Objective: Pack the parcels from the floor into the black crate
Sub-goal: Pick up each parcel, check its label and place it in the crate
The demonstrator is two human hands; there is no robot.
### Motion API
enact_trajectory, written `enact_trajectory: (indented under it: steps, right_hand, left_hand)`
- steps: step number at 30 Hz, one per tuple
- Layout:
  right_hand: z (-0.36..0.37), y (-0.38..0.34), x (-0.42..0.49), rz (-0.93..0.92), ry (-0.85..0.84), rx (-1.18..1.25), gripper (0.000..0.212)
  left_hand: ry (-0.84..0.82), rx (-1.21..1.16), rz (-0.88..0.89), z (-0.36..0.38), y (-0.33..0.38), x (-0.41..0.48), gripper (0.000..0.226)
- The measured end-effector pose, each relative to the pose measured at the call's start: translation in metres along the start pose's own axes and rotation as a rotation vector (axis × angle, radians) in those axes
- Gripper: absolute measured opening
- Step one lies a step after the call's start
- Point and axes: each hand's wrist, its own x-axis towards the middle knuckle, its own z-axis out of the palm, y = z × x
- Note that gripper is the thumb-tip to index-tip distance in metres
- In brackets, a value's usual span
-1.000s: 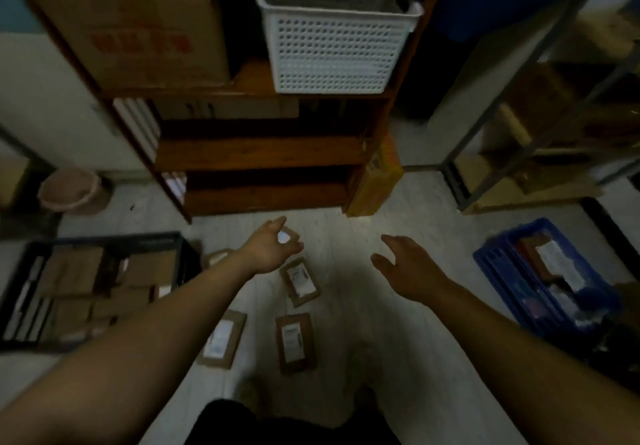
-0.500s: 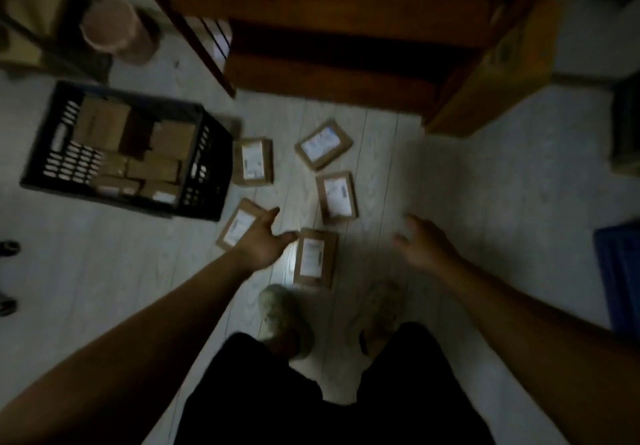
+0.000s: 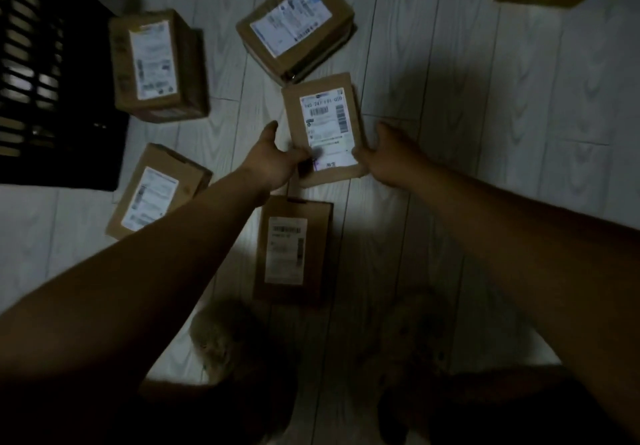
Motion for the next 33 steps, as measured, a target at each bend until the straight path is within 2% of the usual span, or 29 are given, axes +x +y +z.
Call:
enact_trajectory:
  steps: [3,6,8,11,16,19,21,24,27,31,33]
  right_hand:
    - [0.024,0.006,0.038,-0.004,-0.007,0.121,0.056]
    - [0.027,0.001,0.057,-0.057,-0.014,0.186,0.055]
    - [0.018,-0.007,0.059,-0.099,-0.012,0.196,0.055]
    - [-0.007,-0.028,0.042,-0.156,0.065,0.282,0.048]
    - [-0.041,-0.064,0.017,-0.319,0.222,0.473,0.034]
    - [-0.056,-0.092,0.010,-0.448,0.262,0.567,0.027]
    - [-0.064,-0.112,0.002,-0.523,0.299,0.594,0.031]
    - [-0.075,-0.130,-0.011,-0.596,0.301,0.622,0.048]
    - [-0.078,-0.132,-0.021,-0.678,0.241,0.664,0.050]
    - [-0.081,-0.135,-0.026,-0.739,0.314,0.692,0.050]
    - [-0.086,-0.143,-0.030,-0.735,0.353,0.685,0.057]
  left_hand:
    - [-0.005,-0.155,-0.061,0.018,-0.010,0.032,0.084]
    - [-0.141,-0.312,-0.075,0.029,-0.009,0.049,0.054]
    - [-0.180,-0.358,-0.054,0.028,-0.001,0.050,0.043]
    - [-0.139,-0.367,0.032,0.015,0.016,0.036,0.048]
    - [-0.104,-0.269,0.487,-0.025,0.044,0.010,0.066]
    - [-0.095,-0.344,0.632,-0.046,0.063,0.009,0.064]
    - [-0.086,-0.388,0.700,-0.060,0.075,0.007,0.059]
    - [-0.073,-0.458,0.784,-0.079,0.088,0.002,0.061]
    - [-0.087,-0.446,0.887,-0.090,0.093,-0.006,0.070]
    - [-0.072,-0.397,1.004,-0.094,0.104,-0.009,0.074]
    - [-0.026,-0.369,1.043,-0.100,0.112,-0.016,0.075]
